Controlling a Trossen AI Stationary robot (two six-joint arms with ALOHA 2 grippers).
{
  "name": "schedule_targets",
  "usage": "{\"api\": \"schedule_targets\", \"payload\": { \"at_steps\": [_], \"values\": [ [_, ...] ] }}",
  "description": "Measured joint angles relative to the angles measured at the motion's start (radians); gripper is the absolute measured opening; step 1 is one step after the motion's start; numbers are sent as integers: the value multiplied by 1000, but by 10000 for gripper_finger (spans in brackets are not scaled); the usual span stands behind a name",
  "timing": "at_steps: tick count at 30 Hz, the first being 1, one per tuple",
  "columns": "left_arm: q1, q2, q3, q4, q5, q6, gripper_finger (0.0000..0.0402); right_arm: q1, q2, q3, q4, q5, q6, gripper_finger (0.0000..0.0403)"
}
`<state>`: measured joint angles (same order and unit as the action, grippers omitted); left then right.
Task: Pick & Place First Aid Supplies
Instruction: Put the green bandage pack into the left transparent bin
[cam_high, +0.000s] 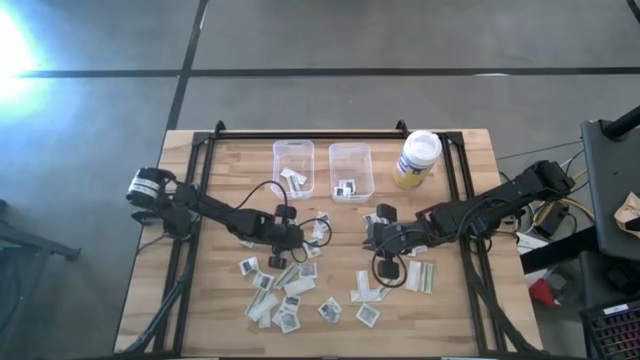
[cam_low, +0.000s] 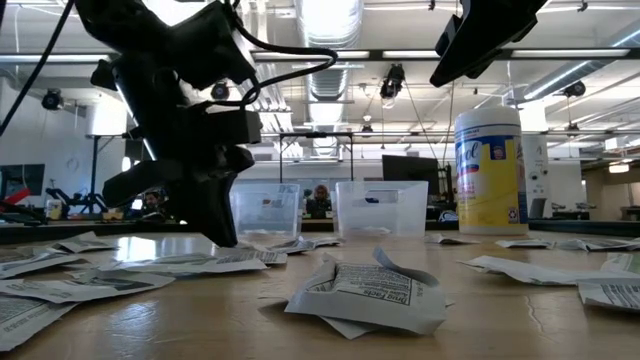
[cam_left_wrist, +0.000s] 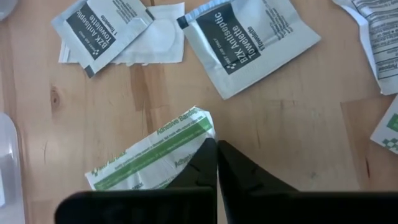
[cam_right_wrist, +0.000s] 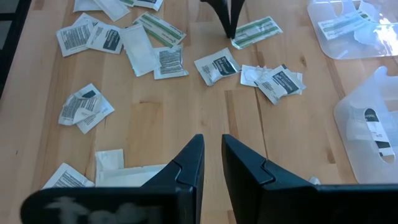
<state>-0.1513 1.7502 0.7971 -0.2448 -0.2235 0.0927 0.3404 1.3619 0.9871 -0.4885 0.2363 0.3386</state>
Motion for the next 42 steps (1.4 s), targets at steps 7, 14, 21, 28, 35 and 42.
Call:
{"api": "schedule_targets", "payload": {
  "at_steps": [7, 14, 21, 28, 35, 42],
  "values": [
    [-1, -90, 0, -3, 7, -50, 0, 0, 0, 0, 0, -1, 2, 52],
    [-3, -227, -4, -74, 11, -91, 0, 1, 0, 0, -1, -1, 3, 52],
    [-14, -353, -4, -104, 17, -100, 0, 7, 0, 0, 0, -1, 3, 52],
    [-12, -497, -3, -106, -14, -68, 0, 7, 0, 0, 0, -1, 3, 52],
    [8, -627, -3, -111, -162, 23, 0, 7, 0, 0, 1, -1, 3, 52],
    [143, -648, -2, -107, -216, 156, 0, 7, 0, 0, 6, 0, 2, 52]
  ]
}}
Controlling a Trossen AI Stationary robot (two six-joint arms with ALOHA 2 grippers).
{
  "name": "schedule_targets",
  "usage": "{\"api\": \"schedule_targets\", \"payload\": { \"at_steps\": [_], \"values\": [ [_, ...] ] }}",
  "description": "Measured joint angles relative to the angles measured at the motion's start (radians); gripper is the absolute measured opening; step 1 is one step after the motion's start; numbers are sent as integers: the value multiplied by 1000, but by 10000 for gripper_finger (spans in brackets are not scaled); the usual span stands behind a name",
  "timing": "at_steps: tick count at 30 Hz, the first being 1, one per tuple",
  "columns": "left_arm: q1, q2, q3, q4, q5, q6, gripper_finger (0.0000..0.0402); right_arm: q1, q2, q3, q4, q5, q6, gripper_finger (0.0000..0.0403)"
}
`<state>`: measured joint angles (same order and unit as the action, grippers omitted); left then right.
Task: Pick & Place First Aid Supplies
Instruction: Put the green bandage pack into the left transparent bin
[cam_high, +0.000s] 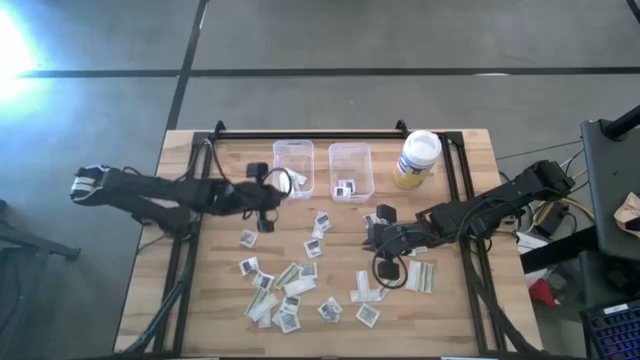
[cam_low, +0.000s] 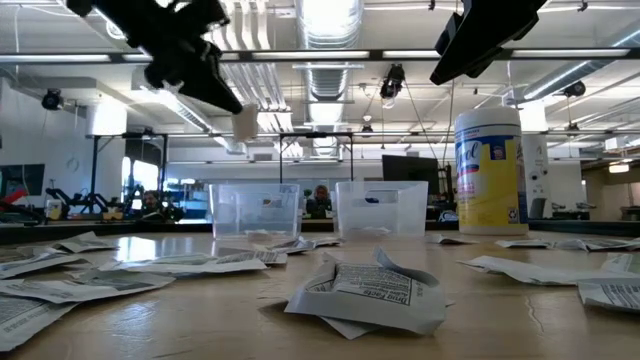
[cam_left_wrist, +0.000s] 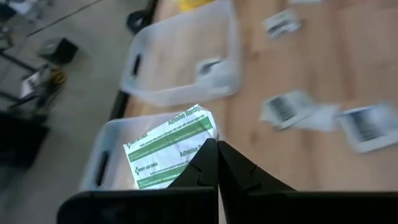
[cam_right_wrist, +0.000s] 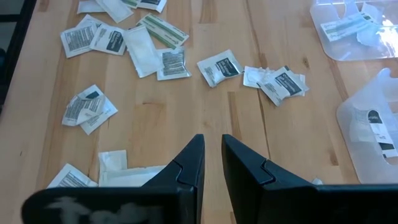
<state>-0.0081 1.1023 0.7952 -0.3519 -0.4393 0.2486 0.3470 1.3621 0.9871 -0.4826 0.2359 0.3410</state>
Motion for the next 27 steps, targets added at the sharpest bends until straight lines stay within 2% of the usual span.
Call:
{"api": "schedule_targets", "payload": {
  "at_steps": [4, 9, 12, 16, 19, 27],
  "values": [
    [130, 35, 0, 2, 60, 78, 0, 0, 0, 0, 2, 0, 0, 52],
    [306, 108, 0, 4, 236, 96, 0, 0, 0, 0, 3, 0, 0, 52],
    [376, 157, 1, 27, 328, 95, 0, 0, 0, 0, 3, 0, -2, 52],
    [408, 209, 14, 72, 396, 114, 0, -1, 0, 0, 3, 1, -9, 52],
    [408, 248, 54, 72, 409, 155, 0, -1, 0, 0, 2, 1, -19, 52],
    [434, 357, 141, -50, 421, 233, 0, 0, 0, 0, 0, 1, -20, 52]
  ]
}}
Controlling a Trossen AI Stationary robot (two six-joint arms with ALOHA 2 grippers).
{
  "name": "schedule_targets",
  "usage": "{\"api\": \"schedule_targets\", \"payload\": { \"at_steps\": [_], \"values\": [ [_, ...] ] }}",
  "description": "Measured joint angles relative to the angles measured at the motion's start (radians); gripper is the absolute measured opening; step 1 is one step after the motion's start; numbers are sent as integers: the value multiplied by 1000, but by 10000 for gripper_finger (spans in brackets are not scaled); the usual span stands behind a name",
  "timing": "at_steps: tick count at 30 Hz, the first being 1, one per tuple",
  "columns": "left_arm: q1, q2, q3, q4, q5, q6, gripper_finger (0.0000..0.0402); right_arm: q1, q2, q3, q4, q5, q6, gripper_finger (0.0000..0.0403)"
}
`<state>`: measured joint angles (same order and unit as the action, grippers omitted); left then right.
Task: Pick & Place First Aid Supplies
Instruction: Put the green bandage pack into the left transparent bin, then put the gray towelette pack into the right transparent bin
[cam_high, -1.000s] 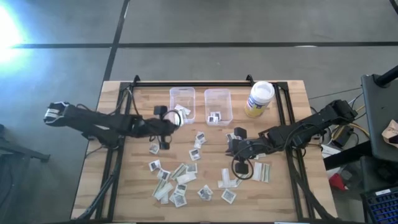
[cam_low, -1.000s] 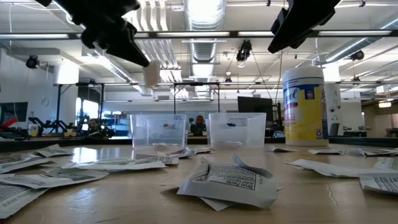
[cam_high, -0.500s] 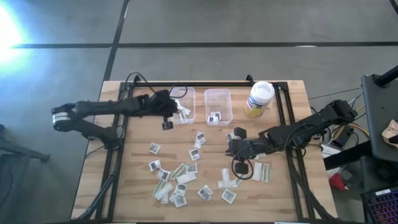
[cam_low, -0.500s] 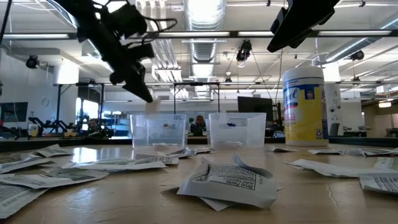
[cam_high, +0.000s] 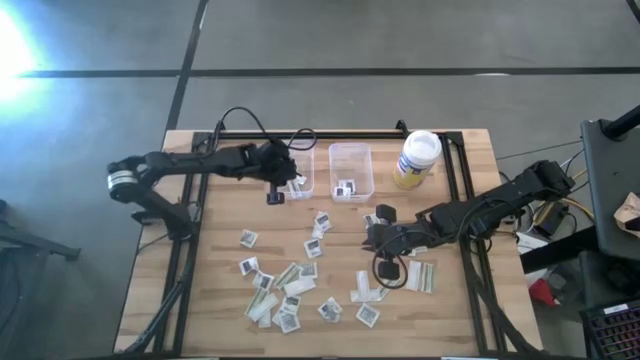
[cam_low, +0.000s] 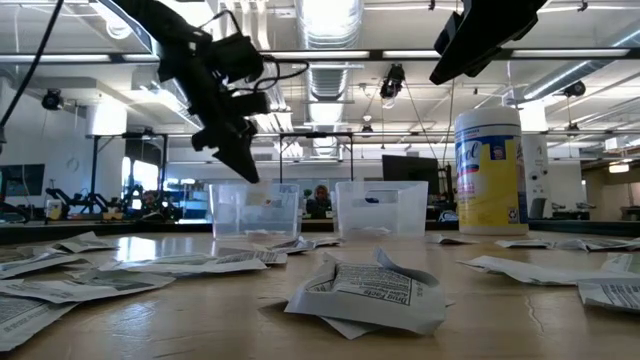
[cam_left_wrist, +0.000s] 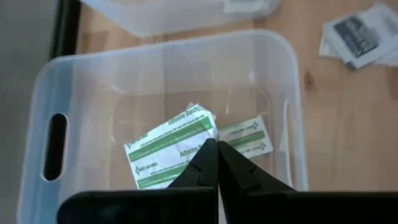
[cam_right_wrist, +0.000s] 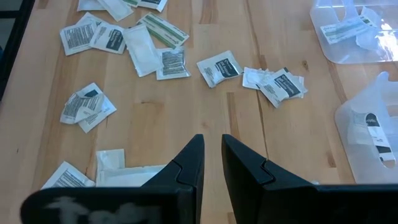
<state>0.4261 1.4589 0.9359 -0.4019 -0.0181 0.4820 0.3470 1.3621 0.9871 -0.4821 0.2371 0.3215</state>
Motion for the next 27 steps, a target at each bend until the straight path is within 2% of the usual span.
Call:
{"api": "schedule_targets", "payload": {
  "at_steps": [11, 21, 27],
  "values": [
    [0, 42, 13, -3, 53, 26, 9, 0, 0, 0, -1, -1, 12, 52],
    [0, 27, 23, -7, 42, 30, 74, 0, 0, 0, -13, -4, 58, 52],
    [-1, 23, 99, -77, -6, -19, 105, 2, 0, 0, -90, -6, 97, 52]
  ]
}}
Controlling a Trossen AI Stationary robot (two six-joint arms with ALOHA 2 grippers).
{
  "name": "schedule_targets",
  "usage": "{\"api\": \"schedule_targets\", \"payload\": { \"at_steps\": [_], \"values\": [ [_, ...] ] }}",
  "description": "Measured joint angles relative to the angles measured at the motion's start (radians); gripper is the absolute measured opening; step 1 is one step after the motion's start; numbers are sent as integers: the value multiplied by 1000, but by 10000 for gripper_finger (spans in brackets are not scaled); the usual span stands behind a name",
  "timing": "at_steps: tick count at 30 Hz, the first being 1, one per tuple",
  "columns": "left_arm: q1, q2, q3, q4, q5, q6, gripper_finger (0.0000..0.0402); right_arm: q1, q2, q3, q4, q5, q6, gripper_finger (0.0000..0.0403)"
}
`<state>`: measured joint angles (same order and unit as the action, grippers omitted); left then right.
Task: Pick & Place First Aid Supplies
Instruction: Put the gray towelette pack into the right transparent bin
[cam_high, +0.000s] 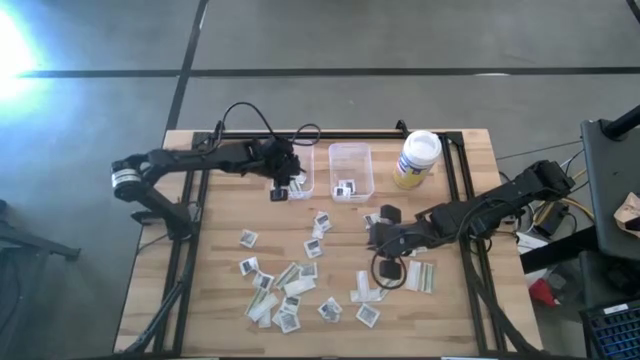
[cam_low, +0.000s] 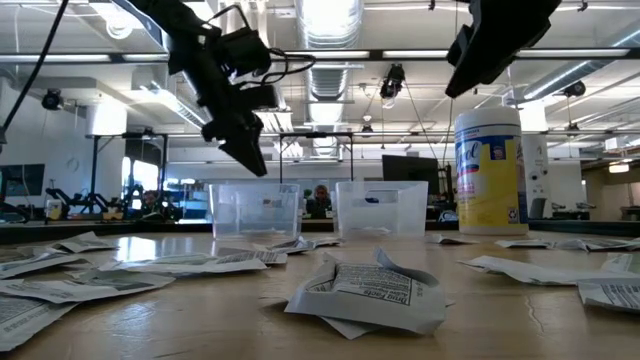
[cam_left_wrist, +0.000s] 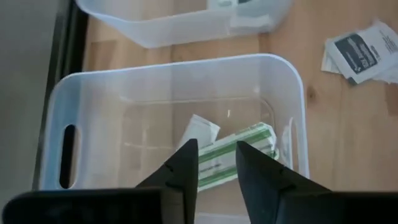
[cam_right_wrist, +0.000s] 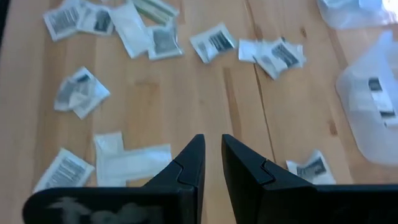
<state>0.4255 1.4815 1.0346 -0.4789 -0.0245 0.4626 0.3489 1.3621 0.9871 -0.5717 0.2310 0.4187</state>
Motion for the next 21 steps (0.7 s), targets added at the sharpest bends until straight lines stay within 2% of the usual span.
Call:
{"api": "schedule_targets", "payload": {
  "at_steps": [5, 9, 21],
  "values": [
    [-13, -30, 79, -126, 0, -28, 112, 3, 0, 0, -66, 0, 60, 52],
    [-64, -76, 79, -165, 6, -66, 109, 16, 0, 0, -105, 1, 102, 52],
    [-345, -226, -2, -139, 6, -254, 101, 74, 0, -11, -219, 6, 253, 52]
  ]
}}
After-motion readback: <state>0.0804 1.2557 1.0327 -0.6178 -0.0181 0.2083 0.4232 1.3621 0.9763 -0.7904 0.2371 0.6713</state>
